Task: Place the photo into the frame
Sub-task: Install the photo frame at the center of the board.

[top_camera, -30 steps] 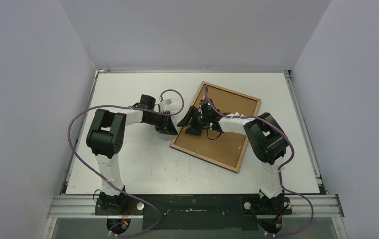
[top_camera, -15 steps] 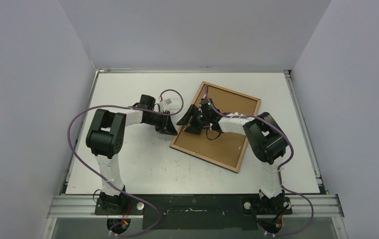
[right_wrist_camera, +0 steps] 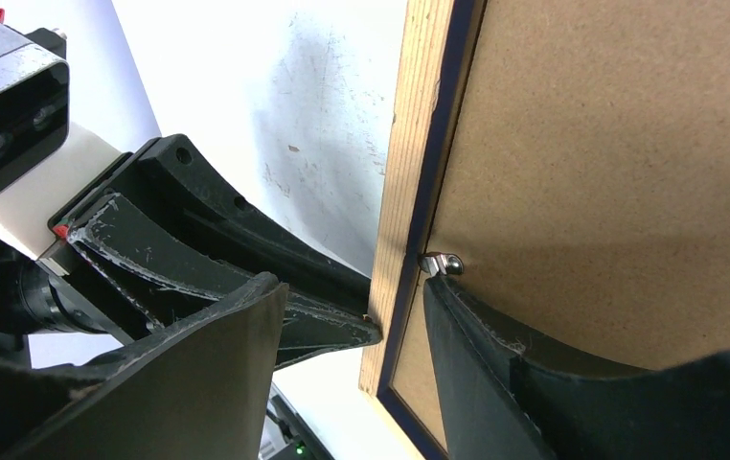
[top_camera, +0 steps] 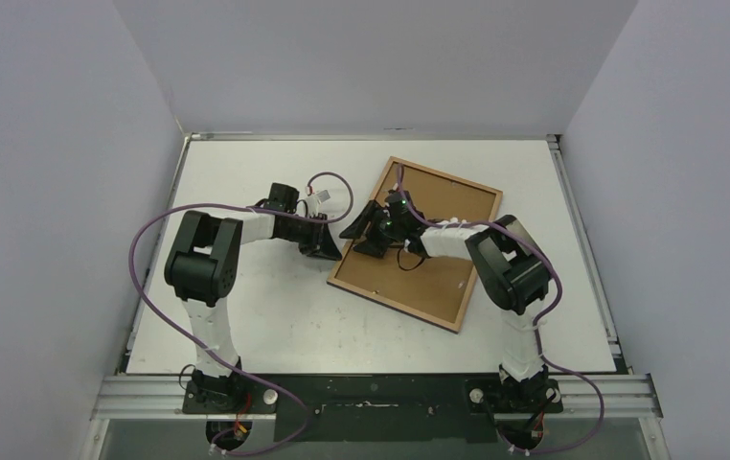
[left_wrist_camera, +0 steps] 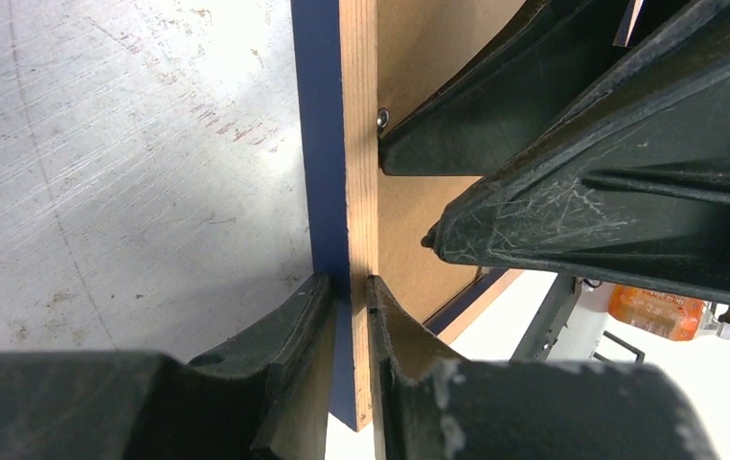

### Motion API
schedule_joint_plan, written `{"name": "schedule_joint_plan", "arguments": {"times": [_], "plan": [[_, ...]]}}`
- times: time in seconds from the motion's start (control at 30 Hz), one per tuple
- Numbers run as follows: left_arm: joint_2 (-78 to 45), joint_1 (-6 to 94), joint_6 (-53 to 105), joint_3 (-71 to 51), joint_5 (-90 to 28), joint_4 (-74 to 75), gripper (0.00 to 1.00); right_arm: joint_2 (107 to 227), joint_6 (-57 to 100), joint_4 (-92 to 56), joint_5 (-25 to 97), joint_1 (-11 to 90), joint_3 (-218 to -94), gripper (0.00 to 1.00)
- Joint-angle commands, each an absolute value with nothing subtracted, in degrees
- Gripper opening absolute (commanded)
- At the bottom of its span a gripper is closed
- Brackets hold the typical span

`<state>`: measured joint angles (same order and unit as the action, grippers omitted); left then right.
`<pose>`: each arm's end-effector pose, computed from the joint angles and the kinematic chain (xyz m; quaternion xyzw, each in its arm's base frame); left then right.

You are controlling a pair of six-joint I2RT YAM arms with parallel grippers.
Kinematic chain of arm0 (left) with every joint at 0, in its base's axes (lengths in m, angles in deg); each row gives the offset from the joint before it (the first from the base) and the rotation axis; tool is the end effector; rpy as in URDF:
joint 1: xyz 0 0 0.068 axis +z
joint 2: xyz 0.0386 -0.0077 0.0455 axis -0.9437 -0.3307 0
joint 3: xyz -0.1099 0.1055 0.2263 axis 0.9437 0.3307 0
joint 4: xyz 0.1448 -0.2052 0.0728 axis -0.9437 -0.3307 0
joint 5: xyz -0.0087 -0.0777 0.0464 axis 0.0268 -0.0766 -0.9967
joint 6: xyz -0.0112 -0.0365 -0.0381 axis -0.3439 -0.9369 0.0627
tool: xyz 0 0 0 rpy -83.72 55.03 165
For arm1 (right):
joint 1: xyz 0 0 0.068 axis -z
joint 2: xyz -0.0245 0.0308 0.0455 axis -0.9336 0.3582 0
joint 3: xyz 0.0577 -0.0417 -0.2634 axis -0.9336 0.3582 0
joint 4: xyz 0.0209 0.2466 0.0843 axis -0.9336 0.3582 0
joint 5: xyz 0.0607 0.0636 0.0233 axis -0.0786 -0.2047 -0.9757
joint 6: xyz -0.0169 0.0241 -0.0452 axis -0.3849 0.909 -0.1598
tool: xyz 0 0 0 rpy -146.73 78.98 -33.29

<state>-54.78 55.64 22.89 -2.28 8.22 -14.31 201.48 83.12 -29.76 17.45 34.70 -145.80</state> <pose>0.3574 -0.1234 0.1211 0.0984 0.8880 -0.4352 0.1116 0.3382 0.2496 0.1369 0.1639 0.8683 0.4556 0.1075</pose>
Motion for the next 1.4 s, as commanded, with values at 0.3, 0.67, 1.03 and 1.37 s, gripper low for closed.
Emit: {"name": "schedule_joint_plan", "arguments": {"times": [0.3, 0.67, 1.03, 1.37], "plan": [[-51.9, 53.9, 22.1, -2.2, 10.2, -12.9, 0.17, 201.7, 84.2, -32.6, 23.3, 32.8, -145.9, 0.56], [-51.2, 55.2, 22.1, -2.3, 11.2, -14.6, 0.17, 194.4, 75.6, -19.8, 24.3, 35.6, -153.6, 0.60], [-46.9, 64.1, 21.9, -7.3, 13.3, -21.2, 0.49, 204.5, 57.8, 5.0, 41.6, 34.8, -177.0, 0.57], [-46.1, 67.5, 24.6, -8.3, 12.5, -24.9, 0.56, 211.0, 55.3, 7.6, 47.9, 33.9, -182.9, 0.56]]}}
